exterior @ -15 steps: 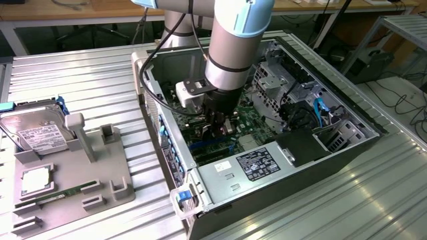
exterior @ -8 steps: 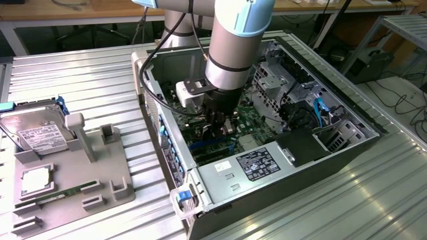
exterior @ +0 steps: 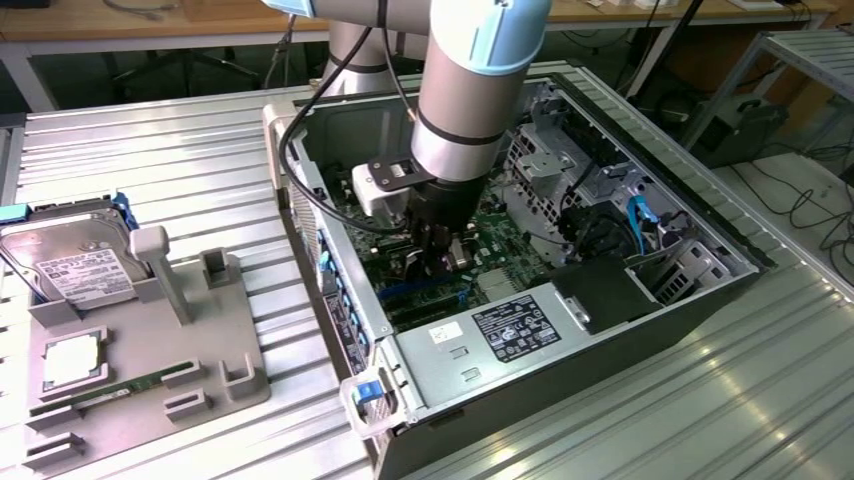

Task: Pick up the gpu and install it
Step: 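Insert the gpu into the slot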

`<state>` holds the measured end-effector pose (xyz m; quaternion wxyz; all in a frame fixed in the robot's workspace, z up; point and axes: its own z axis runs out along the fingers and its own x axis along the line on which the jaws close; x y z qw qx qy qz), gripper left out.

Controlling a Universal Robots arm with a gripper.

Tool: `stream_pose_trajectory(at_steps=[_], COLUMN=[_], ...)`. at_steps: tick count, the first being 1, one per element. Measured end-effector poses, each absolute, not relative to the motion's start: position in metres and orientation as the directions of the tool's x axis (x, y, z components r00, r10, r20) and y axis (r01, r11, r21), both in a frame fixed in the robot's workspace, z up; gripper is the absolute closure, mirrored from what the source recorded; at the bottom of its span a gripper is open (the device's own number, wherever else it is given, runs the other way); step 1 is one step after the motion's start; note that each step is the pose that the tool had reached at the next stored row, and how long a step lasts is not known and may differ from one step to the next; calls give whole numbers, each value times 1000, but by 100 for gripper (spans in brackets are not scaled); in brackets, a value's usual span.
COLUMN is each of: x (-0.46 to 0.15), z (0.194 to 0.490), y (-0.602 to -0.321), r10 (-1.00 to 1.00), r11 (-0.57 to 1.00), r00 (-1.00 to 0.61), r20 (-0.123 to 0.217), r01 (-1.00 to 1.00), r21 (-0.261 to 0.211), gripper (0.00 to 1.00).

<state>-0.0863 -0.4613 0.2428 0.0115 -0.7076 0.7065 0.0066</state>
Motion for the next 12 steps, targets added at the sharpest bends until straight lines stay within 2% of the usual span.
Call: stream_pose_trajectory(at_steps=[12], x=[-86], z=[242], y=[-460], r10=[-1000], r11=[-1], r00=[2], r20=[-26], r01=[-1000], r21=[-7], gripper=[73])
